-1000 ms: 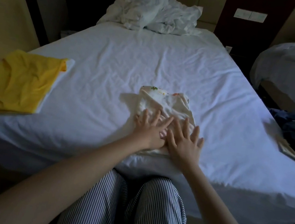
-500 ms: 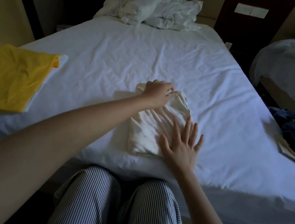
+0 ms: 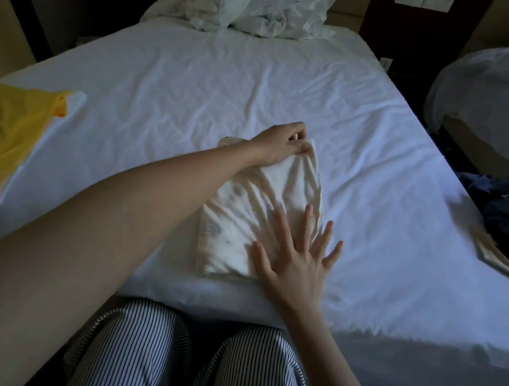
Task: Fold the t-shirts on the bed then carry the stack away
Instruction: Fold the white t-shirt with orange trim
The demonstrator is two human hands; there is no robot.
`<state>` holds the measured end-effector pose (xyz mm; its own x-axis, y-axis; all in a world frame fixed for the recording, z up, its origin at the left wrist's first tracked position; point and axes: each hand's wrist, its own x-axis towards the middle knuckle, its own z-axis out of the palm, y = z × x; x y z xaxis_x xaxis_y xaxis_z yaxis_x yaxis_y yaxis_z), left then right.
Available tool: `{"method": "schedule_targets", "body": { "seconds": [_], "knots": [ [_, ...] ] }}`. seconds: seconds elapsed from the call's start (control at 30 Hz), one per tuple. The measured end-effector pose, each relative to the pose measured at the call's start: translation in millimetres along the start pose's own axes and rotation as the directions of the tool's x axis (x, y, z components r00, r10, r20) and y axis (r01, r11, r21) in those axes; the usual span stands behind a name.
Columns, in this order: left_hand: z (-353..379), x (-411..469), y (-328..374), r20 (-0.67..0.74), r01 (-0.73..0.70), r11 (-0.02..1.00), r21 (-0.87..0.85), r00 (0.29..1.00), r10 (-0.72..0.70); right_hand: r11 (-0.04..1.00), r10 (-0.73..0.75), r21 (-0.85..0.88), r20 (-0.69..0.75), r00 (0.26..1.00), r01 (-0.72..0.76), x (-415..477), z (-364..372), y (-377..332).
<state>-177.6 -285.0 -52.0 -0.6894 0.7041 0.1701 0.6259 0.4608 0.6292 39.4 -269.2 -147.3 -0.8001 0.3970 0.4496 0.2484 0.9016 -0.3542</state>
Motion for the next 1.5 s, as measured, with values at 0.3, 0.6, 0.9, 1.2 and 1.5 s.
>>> {"method": "schedule_targets", "body": {
  "seconds": [0.3, 0.6, 0.9, 1.2, 1.5],
  "knots": [
    [40.5, -9.7, -28.0, -0.190, 0.075, 0.976, 0.203, 0.981, -0.036, 0.988, 0.155, -0.073, 0.311, 0.938, -0.138, 6.7, -10.2, 0.0],
    [25.1, -53.2, -4.2, -0.459, -0.308, 0.811, 0.498, 0.700, 0.547, 0.987, 0.155, -0.097, 0.354, 0.922, -0.129, 10.1, -14.7, -2.9],
    [24.3, -123.5, -29.0, 0.203, 0.026, 0.875, 0.484, 0.969, -0.141, 0.985, 0.159, -0.122, 0.371, 0.915, -0.122, 9.6, -19.2, -9.5],
    [12.8, -148.7, -26.7, -0.052, 0.193, 0.934, 0.299, 0.981, -0.187, 0.949, 0.141, 0.202, 0.416, 0.899, -0.242, 52.4, -47.6, 1.1],
    [-0.7, -159.7, -11.6, -0.083, 0.444, 0.703, -0.556, 0.812, -0.578, 0.862, 0.367, 0.132, 0.502, 0.783, -0.489, 74.8, -29.5, -17.1]
  ]
}}
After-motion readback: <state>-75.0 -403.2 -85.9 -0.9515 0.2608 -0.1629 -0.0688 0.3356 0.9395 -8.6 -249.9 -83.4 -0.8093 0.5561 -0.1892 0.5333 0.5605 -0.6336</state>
